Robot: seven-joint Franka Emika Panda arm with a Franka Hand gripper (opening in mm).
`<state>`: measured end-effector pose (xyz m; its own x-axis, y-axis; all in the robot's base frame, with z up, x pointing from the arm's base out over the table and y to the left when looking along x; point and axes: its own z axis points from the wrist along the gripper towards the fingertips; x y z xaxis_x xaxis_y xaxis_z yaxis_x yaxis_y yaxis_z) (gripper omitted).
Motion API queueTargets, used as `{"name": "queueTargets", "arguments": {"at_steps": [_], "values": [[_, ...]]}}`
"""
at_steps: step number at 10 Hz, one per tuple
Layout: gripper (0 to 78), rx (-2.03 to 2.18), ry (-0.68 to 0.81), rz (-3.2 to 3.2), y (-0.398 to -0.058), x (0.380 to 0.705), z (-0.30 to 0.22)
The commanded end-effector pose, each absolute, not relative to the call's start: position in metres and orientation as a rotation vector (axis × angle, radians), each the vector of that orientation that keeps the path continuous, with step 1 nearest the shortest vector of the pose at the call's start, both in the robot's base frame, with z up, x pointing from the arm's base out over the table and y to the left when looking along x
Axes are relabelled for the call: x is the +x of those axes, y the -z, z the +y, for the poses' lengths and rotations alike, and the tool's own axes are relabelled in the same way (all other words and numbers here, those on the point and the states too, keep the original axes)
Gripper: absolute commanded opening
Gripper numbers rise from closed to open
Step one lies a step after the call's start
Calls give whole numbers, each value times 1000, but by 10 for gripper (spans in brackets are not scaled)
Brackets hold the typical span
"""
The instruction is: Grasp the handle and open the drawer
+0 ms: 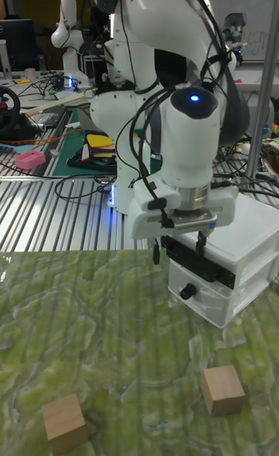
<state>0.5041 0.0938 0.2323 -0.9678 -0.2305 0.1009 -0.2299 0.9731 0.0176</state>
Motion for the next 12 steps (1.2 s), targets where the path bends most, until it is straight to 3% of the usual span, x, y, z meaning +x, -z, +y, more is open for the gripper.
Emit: {"name": "queueTargets", "arguments": {"at_steps": [1, 12], "values": [[774, 365, 15, -3009, -239, 519, 88], [774, 360, 24, -2968, -232, 522, 83]]}}
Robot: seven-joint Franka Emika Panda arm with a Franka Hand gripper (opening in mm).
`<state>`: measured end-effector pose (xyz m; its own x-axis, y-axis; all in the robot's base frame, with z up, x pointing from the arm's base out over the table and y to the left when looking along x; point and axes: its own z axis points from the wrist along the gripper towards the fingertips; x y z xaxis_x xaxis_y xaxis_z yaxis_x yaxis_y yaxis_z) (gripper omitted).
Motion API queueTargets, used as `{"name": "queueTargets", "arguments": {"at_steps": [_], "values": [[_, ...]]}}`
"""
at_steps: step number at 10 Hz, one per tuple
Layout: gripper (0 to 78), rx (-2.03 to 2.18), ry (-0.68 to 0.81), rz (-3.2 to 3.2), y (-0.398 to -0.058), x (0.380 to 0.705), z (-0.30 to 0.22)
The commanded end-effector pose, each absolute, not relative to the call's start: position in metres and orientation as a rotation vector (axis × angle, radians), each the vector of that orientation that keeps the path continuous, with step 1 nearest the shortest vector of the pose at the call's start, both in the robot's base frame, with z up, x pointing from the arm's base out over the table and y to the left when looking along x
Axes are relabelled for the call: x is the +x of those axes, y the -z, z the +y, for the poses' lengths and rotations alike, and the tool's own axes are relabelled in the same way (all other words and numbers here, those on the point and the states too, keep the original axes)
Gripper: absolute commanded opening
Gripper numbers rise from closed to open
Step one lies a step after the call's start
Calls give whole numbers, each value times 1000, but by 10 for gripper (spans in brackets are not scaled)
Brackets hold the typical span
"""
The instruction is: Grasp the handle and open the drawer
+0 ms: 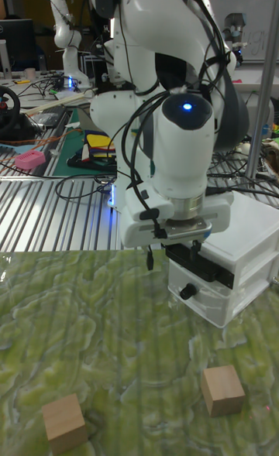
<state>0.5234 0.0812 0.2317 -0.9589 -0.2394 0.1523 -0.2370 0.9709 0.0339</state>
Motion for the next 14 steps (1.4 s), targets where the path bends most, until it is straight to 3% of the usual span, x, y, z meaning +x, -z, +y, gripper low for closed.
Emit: {"name": "queueTargets", "arguments": {"at_steps": [1, 14], "values": [[774, 360, 21, -2966, -232, 522, 83], [774, 357, 8, -2956, -209, 510, 77]]}}
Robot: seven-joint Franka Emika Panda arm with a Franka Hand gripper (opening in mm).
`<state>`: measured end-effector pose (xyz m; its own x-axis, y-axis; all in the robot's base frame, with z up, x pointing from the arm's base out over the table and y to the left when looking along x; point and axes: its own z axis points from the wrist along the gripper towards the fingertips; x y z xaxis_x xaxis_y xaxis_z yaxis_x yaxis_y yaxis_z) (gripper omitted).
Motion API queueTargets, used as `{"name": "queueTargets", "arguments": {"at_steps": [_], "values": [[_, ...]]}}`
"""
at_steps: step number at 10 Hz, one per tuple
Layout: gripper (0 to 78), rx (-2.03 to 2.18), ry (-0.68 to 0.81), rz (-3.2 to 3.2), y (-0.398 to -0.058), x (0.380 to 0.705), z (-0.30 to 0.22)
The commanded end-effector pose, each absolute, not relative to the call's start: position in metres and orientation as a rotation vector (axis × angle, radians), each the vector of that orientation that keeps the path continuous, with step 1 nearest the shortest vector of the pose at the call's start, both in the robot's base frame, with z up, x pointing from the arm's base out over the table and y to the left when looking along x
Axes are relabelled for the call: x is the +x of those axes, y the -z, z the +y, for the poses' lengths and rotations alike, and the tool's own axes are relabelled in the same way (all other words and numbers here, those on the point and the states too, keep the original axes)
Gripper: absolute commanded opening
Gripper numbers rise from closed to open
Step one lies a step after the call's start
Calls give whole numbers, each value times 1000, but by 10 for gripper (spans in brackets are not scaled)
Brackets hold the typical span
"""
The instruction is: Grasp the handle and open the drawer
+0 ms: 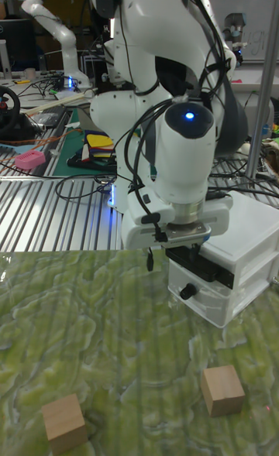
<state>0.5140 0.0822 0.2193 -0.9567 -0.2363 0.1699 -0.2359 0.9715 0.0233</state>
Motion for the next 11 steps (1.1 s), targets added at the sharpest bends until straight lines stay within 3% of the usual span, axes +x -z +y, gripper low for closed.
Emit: {"name": "queueTargets", "arguments": {"at_steps": [1, 11], "values": [[774, 357, 8, -2957, -207, 508, 78], [774, 337, -34, -3002, -206, 512, 73]]}}
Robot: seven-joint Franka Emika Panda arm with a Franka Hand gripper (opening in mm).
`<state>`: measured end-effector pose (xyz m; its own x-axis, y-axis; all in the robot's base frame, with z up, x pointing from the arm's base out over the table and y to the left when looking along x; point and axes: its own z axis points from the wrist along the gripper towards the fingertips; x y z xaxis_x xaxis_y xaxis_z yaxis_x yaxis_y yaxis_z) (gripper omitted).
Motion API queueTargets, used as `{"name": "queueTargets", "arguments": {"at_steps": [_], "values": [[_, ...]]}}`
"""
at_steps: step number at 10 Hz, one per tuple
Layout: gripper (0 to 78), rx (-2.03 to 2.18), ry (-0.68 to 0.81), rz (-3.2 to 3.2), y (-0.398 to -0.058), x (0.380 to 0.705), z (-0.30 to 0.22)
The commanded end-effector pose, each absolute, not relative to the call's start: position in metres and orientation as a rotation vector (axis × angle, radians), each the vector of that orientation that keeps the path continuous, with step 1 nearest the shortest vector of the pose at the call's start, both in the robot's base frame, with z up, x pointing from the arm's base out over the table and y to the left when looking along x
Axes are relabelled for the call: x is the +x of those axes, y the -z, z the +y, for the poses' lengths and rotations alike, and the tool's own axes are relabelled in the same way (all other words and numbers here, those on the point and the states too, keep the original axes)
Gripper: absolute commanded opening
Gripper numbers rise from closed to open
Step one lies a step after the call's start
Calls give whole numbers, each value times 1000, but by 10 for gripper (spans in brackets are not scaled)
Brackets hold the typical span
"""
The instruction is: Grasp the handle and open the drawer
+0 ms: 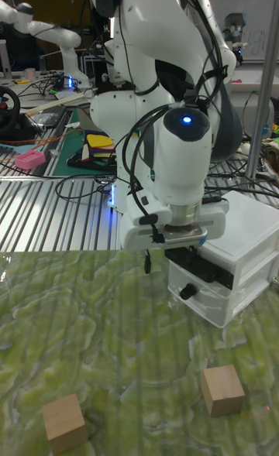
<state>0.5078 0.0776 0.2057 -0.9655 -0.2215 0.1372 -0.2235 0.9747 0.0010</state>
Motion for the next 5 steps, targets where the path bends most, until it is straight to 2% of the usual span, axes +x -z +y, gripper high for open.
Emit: {"name": "queueTargets", "arguments": {"at_steps": [1, 5], "values": [[774, 339, -34, -3004, -206, 513, 71], [774, 341, -45, -3006, -209, 522, 65]]}}
